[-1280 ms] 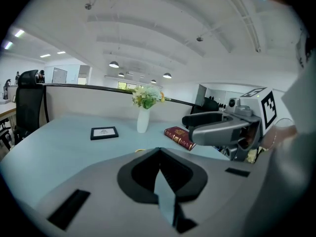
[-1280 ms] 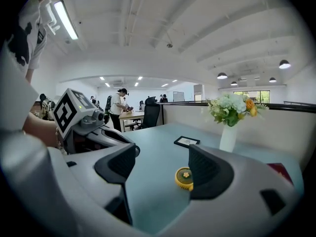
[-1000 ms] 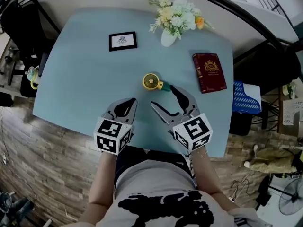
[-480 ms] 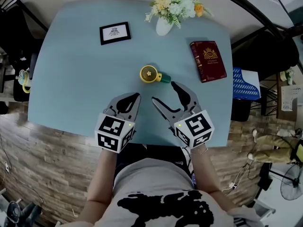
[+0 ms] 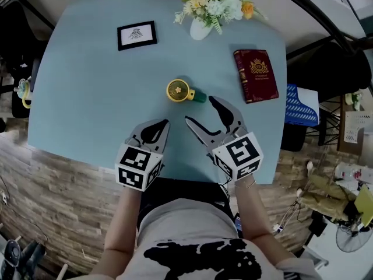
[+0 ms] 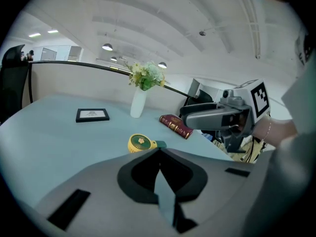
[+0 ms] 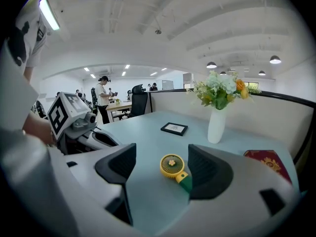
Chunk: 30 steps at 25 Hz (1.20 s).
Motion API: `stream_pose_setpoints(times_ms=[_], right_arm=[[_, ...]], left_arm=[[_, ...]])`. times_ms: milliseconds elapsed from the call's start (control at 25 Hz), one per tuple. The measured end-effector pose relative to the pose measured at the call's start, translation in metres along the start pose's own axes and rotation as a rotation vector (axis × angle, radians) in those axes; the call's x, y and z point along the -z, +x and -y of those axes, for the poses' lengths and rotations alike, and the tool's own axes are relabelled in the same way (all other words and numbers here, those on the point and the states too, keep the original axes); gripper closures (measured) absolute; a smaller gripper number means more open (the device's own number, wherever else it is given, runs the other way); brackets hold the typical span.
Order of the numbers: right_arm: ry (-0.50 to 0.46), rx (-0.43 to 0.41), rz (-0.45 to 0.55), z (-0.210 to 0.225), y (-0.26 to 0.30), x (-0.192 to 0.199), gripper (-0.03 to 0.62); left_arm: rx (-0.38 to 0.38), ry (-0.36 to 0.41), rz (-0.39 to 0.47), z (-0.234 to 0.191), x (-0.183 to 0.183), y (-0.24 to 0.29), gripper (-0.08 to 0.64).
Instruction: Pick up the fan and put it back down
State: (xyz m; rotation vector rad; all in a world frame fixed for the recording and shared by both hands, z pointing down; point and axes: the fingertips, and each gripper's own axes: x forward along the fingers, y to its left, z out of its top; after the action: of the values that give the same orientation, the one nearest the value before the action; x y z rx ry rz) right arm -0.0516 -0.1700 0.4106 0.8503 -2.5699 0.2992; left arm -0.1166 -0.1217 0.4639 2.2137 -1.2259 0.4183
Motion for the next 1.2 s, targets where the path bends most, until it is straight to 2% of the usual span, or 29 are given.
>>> stream_pose_setpoints(times_ms=[360, 760, 1200], right_arm=[[-0.011, -0.113, -0.121, 0.01, 0.024, 0.035, 0.276], [-0.013, -0.217, -0.202, 0.021, 0.058, 0.062, 0.276], [-0.093, -0.24, -0.222, 0.042, 0.09, 0.081, 0.278]], left_arm=[[-0.043, -0.08, 0.005, -0.003, 0.01, 0.018, 0.549], [-0.109, -0.181, -0.01, -0.023, 0.036, 0.032, 0.549], [-0.128, -0.218, -0.018, -0.034, 0.049, 0.045, 0.549]])
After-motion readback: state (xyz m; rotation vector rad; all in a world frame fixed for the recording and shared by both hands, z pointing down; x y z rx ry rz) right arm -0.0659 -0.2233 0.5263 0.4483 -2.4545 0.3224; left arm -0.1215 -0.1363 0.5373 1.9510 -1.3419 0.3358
